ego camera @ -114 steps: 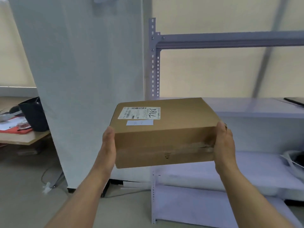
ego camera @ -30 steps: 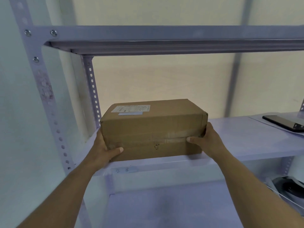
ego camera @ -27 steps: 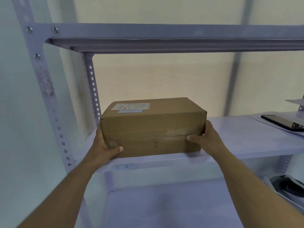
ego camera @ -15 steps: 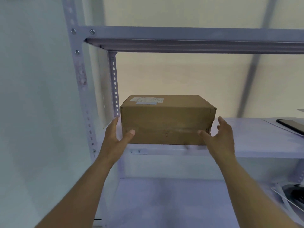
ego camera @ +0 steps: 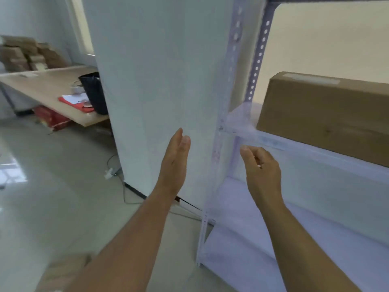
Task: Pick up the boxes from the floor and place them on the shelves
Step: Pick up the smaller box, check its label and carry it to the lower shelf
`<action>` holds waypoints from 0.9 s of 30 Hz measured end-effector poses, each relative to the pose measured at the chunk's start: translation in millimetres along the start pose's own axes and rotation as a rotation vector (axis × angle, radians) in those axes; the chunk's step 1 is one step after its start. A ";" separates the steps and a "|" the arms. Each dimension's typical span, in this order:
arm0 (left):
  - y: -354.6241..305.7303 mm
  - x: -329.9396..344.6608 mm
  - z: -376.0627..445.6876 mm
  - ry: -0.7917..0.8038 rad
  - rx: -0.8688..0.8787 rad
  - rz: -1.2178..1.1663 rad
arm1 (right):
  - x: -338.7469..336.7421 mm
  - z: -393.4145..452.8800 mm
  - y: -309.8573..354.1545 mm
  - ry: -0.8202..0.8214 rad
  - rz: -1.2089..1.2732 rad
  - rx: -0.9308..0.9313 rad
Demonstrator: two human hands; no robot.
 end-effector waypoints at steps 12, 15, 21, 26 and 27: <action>88.0 -256.8 -46.8 -0.561 -0.218 0.142 | 267.3 -120.4 22.9 0.567 0.032 0.021; 114.8 -322.7 -51.4 -0.643 -0.299 0.132 | 336.8 -156.8 29.2 0.663 0.034 0.028; 157.7 -440.7 -28.3 -0.689 -0.427 0.122 | 474.1 -222.7 46.6 0.801 0.050 0.072; 188.7 -520.7 -7.6 -0.724 -0.469 0.121 | 563.3 -261.9 49.8 0.862 0.022 0.095; 197.2 -532.7 -4.0 -0.728 -0.480 0.115 | 577.9 -267.2 47.7 0.875 0.014 0.103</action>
Point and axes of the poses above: each hand's wrist, its own z-axis towards the middle knuckle, its own x-axis out of the palm, y = z × x, the point moved 4 cm from there along z, towards the middle knuckle, and after that the axes turned 6 degrees about -y, right-handed, at the moved point
